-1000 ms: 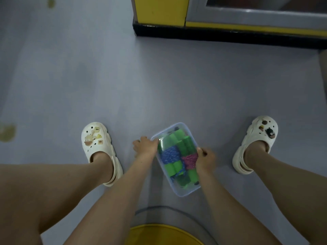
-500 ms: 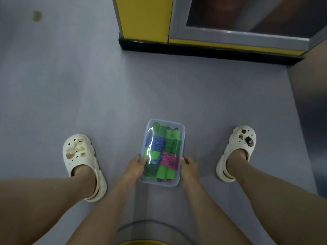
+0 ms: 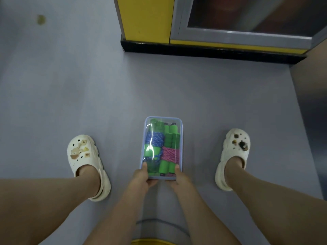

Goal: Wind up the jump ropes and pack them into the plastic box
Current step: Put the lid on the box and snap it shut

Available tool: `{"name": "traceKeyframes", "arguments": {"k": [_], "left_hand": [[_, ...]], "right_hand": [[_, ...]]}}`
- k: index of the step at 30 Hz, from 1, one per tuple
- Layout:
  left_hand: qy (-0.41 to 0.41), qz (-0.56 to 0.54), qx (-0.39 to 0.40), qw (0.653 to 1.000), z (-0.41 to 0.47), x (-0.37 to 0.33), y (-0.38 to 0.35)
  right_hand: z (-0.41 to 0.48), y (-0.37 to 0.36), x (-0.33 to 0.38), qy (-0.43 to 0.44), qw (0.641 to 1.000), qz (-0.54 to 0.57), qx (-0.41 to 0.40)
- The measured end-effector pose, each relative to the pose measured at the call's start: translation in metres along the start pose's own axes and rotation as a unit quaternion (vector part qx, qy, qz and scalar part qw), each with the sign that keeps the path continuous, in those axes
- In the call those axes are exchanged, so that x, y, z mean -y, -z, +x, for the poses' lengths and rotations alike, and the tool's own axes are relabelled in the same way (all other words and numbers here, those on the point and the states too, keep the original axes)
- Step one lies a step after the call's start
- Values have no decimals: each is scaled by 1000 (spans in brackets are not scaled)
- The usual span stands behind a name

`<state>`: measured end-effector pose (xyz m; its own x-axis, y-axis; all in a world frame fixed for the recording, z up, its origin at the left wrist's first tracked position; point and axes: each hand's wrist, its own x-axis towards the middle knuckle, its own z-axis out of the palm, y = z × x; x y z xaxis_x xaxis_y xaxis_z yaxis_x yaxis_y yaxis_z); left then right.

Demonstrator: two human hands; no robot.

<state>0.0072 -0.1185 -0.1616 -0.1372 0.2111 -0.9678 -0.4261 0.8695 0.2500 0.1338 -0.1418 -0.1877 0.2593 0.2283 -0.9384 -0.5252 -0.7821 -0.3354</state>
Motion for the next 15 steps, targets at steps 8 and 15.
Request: {"name": "traceKeyframes", "arguments": {"k": [8,15], "left_hand": [[-109,-3,-62,992,-3,12,-5],[-99,-15,3,995,20,12,0]], "right_hand": [[-20,7,7,14,999,-36,14],[47,5,-11,16,991,-125,-50]]}}
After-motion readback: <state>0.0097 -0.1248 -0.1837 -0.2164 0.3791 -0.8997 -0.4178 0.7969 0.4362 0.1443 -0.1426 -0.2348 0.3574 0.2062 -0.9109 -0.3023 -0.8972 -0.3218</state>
